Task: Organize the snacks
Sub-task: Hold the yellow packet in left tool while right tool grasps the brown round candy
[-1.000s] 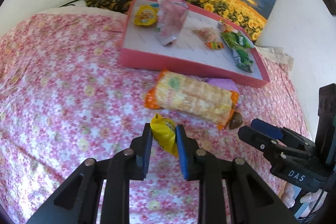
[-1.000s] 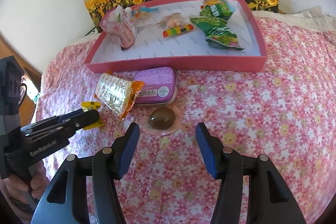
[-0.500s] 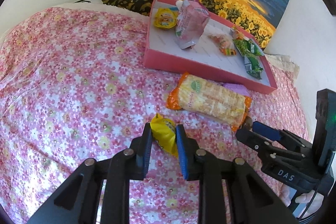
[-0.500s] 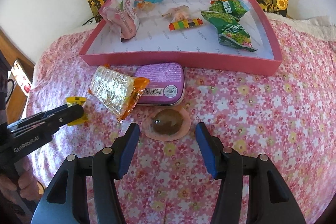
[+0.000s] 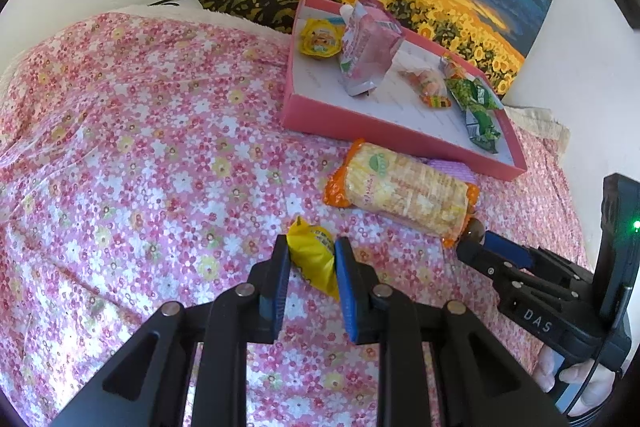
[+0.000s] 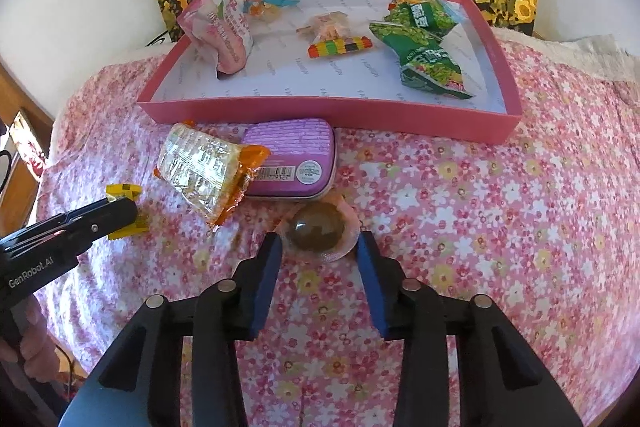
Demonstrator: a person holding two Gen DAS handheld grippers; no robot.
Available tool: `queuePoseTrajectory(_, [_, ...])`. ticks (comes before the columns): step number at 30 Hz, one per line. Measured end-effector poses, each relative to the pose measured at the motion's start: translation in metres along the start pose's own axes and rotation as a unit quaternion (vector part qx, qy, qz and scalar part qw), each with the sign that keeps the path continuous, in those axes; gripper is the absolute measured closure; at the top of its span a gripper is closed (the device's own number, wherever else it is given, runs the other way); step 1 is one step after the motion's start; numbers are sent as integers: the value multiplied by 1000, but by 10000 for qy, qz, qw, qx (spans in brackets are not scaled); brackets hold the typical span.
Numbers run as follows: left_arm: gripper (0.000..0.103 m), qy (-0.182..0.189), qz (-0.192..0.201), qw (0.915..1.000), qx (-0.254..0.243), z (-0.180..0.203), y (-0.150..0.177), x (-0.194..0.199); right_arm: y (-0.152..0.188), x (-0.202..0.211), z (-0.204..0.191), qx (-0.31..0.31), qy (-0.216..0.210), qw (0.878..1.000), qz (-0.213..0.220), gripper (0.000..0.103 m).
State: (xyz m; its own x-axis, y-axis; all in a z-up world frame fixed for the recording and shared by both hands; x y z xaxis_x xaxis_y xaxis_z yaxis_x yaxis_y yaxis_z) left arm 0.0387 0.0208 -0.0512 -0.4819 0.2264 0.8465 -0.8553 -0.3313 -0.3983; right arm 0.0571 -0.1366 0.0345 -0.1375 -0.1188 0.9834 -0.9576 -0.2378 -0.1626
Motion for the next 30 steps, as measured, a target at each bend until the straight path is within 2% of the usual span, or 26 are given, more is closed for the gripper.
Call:
queuePoseTrajectory(1, [80,7,0,10000,-2,1,0,0,1,1,1,-17,1,10000,-2,65])
queuePoseTrajectory(2, [80,10,2,10000,-5,2,0,1,2,2,3,-35,22,10000,-14,72])
queuePoseTrajectory(6, [80,56,28,10000,-31,5,0,3,6,5,9,-148,-22,9999,-46,83])
queuePoseTrajectory(12, [80,111,35,9999,-101,11,-1,2,11,8,13,-221,5,9997,-51,89])
queuePoseTrajectory(22, [80,113,19,9998,-132,12,0,1,11,14,12,-268,-73,9996,65,89])
queuePoseTrajectory(23, [80,110,20,9999,-132,13,0,1,9,15,11,-282,-119,9995,107,88])
queuePoseTrajectory(25, [80,108,9,9999,-128,13,0,1,6,18,8,-275,-180,9993,183,75])
queuePoseTrajectory(26, [80,104,1,9999,-126,13,1,1,4,19,8,-252,-124,9993,227,64])
queuePoseTrajectory(27, [80,100,-2,9999,-126,13,1,2,3,19,7,-206,-71,9994,265,61])
queuePoseTrajectory(30, [80,87,2,9999,-112,12,1,2,-1,14,5,-136,-34,9997,223,61])
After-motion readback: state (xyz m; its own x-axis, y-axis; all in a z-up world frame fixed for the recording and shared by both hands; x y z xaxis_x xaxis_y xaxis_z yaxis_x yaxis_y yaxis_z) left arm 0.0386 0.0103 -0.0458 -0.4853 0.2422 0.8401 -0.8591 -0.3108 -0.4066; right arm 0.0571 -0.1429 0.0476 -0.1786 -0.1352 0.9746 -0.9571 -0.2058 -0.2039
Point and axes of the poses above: each gripper's, at about its wrist camera, not at the fingertips, and x roughly against the way its jaws point, z to its right, y to its underside, the point moved 7 cm from there along -x, roughly the way its jaws point, and after that the axes turned 9 degrees about x, right-handed, at the moved point
